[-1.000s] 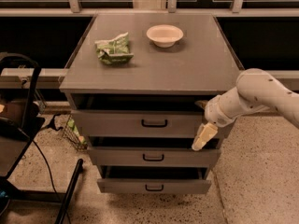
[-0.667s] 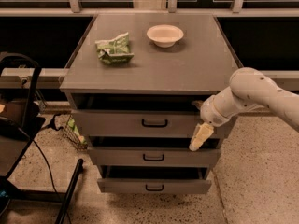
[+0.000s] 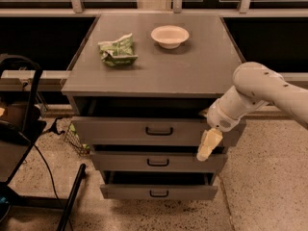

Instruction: Open top drawer

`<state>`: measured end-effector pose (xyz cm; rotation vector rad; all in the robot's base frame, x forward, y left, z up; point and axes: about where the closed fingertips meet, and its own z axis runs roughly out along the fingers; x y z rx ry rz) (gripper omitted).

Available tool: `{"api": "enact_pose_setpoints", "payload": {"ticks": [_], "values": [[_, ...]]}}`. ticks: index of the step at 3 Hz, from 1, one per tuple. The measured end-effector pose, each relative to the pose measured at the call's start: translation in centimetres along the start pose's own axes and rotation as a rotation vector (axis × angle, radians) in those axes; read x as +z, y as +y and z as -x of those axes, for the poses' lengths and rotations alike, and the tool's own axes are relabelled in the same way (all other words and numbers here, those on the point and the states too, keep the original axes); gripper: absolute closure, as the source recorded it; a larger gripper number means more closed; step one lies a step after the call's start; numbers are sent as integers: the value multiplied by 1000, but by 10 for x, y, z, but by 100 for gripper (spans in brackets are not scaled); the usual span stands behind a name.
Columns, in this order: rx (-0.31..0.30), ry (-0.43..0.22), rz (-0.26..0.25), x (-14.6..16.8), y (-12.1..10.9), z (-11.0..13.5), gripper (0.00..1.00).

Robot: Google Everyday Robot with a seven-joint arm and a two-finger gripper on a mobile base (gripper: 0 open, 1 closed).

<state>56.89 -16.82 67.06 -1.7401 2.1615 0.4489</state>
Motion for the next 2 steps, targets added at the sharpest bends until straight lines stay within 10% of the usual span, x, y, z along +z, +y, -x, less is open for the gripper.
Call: {"api": "enact_pose_setpoints", "payload": {"ticks": [2], "values": [[99,29,118,-23,44,-13,0]]}}
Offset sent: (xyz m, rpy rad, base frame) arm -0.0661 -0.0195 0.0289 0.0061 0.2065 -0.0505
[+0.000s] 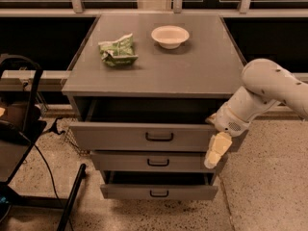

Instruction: Open top drawer

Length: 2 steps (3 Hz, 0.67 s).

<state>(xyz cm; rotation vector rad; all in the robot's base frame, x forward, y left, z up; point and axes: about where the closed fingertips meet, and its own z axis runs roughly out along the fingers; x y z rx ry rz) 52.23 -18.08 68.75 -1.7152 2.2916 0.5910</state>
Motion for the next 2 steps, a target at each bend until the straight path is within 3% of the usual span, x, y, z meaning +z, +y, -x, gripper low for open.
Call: {"api": "enact_pose_setpoints", "payload": {"ticks": [2], "values": [[68,19,107,-8,31,-16,0]]}}
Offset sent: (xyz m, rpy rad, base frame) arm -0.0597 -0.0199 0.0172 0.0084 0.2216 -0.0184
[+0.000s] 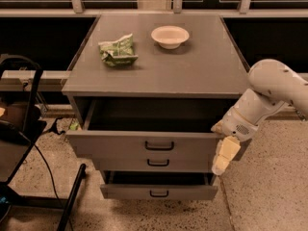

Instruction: Open top drawer

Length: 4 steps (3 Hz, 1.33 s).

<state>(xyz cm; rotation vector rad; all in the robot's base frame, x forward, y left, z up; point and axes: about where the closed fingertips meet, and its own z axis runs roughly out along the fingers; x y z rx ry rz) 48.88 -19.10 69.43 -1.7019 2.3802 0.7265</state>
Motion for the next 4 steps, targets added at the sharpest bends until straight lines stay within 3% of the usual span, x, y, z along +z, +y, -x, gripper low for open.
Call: {"api": "enact_pose_setpoints", "payload": {"ticks": [2,3,4], "values": [[64,21,97,-9,38,-20,0],[113,-7,101,-25,83,-40,0],[115,-9,97,-27,85,-42,0]]}}
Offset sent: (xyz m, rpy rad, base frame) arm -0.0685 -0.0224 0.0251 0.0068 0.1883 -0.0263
